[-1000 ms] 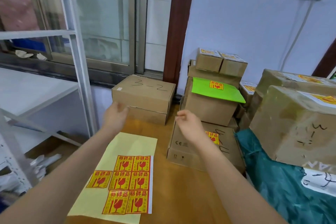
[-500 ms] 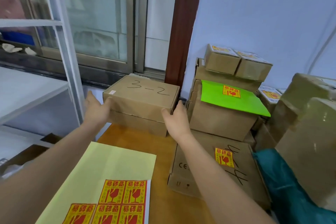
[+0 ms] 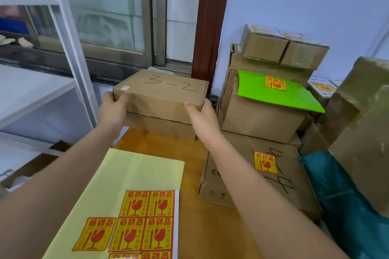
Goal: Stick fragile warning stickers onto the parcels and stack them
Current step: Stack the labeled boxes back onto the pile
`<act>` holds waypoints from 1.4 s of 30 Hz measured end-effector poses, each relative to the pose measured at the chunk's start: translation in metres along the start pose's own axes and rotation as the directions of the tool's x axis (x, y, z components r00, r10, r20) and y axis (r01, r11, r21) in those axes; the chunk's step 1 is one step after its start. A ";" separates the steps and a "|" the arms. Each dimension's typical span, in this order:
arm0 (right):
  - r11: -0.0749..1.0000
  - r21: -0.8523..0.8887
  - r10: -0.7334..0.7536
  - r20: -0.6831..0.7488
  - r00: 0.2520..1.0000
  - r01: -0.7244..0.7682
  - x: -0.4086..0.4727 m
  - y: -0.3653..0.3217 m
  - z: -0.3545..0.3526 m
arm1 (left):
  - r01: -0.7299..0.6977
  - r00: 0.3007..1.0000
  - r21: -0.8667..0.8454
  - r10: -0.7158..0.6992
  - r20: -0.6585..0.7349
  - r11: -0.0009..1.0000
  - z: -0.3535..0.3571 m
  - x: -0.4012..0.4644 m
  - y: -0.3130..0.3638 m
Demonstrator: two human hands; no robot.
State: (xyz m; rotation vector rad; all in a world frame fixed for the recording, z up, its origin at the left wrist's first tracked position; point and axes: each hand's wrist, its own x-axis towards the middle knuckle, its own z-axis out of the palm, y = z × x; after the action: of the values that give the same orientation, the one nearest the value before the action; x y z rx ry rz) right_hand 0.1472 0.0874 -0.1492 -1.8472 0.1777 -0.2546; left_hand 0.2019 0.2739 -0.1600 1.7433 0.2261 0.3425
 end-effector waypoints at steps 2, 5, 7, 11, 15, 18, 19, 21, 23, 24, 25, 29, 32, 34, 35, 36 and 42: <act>1.000 0.016 -0.010 0.007 1.000 0.010 -0.007 -0.003 -0.003 | -0.012 1.000 -0.036 0.012 -0.015 0.999 -0.004 -0.005 0.003; 0.998 0.051 -0.037 0.007 0.999 0.037 -0.020 -0.011 -0.009 | -0.028 0.999 -0.098 0.024 -0.042 0.995 -0.013 -0.016 0.008; 0.996 0.073 -0.046 -0.002 0.999 0.046 -0.030 -0.018 -0.012 | -0.023 0.998 -0.133 0.016 -0.055 0.991 -0.020 -0.024 0.013; 0.988 0.141 -0.062 -0.050 0.997 0.069 -0.054 -0.036 -0.022 | 0.010 0.996 -0.260 -0.033 -0.082 0.966 -0.036 -0.041 0.026; 0.980 0.180 -0.069 -0.091 0.993 0.084 -0.078 -0.044 -0.033 | 0.101 0.990 -0.376 -0.131 -0.054 0.921 -0.053 -0.060 0.035; 0.978 0.195 -0.053 -0.129 0.990 0.078 -0.093 -0.046 -0.042 | 0.153 0.986 -0.354 -0.166 -0.008 0.923 -0.064 -0.076 0.039; 0.976 0.203 -0.045 -0.141 0.989 0.073 -0.098 -0.047 -0.045 | 0.178 0.983 -0.368 -0.185 0.016 0.913 -0.067 -0.081 0.040; 0.972 0.227 -0.027 -0.166 0.986 0.065 -0.107 -0.047 -0.051 | 0.228 0.973 -0.445 -0.216 0.078 0.866 -0.072 -0.090 0.044; 0.964 0.261 0.003 -0.189 0.982 0.048 -0.116 -0.043 -0.057 | 0.261 0.965 -0.523 -0.221 0.139 0.812 -0.075 -0.101 0.046; 0.961 0.275 0.016 -0.196 0.980 0.039 -0.119 -0.040 -0.059 | 0.271 0.962 -0.541 -0.217 0.164 0.796 -0.076 -0.107 0.047; 0.958 0.284 0.027 -0.201 0.979 0.032 -0.124 -0.037 -0.062 | 0.273 0.961 -0.546 -0.206 0.182 0.792 -0.077 -0.113 0.046; 0.946 0.324 0.045 -0.176 0.983 0.014 -0.147 -0.028 -0.077 | 0.244 0.959 -0.524 -0.124 0.254 0.816 -0.082 -0.136 0.046; 0.928 0.373 0.050 -0.152 0.987 0.011 -0.166 -0.020 -0.086 | 0.268 0.943 -0.494 -0.121 0.309 0.827 -0.083 -0.156 0.044; 0.922 0.387 0.041 -0.161 0.986 0.025 -0.179 -0.016 -0.094 | 0.299 0.927 -0.479 -0.133 0.350 0.825 -0.085 -0.172 0.043; 0.920 0.389 0.025 -0.166 0.986 0.043 -0.188 -0.016 -0.098 | 0.311 0.920 -0.465 -0.140 0.366 0.829 -0.086 -0.179 0.042; 0.922 0.383 0.009 -0.173 0.985 0.059 -0.198 -0.015 -0.102 | 0.321 0.912 -0.446 -0.145 0.384 0.835 -0.088 -0.189 0.042; 0.937 0.345 -0.007 -0.123 0.992 0.049 -0.246 0.002 -0.121 | 0.354 0.838 -0.226 -0.201 0.507 0.907 -0.102 -0.217 0.037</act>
State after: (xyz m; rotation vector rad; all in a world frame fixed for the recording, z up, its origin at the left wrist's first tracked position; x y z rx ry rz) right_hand -0.1221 0.0368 -0.1389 -1.4840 0.1771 -0.3926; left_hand -0.0385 0.2876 -0.1289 1.3991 0.0627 -0.2622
